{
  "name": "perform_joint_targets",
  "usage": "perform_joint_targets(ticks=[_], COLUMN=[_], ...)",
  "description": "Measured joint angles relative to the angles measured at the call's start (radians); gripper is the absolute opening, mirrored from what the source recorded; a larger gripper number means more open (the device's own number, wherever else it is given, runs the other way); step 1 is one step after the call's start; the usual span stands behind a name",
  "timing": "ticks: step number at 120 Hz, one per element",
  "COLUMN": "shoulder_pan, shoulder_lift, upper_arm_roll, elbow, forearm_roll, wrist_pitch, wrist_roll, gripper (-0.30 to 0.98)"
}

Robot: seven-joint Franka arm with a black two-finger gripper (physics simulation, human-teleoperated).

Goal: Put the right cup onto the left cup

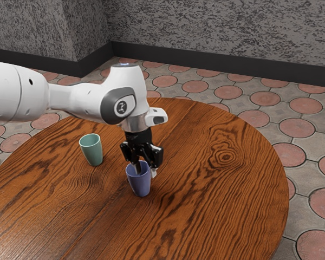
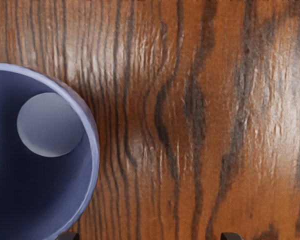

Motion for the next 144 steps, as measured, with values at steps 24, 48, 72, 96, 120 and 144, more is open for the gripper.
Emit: perform_joint_targets(ticks=[24, 48, 72, 96, 120, 144], shoulder_pan=[-0.001, 0.004, 0.013, 0.015, 0.021, 0.023], shoulder_lift=[0.035, 0.089, 0.121, 0.124, 0.127, 0.119], upper_arm_roll=[0.006, 0.019, 0.019, 0.019, 0.019, 0.020], elbow=[0.037, 0.077, 0.079, 0.079, 0.078, 0.078], forearm_roll=[0.010, 0.015, 0.008, 0.001, -0.009, -0.008], wrist_pitch=[0.009, 0.017, 0.034, 0.040, 0.043, 0.037], wrist_roll=[-0.004, 0.000, 0.006, 0.010, 0.012, 0.011], gripper=[0.33, 0.33, 0.30, 0.17, 0.00, -0.07])
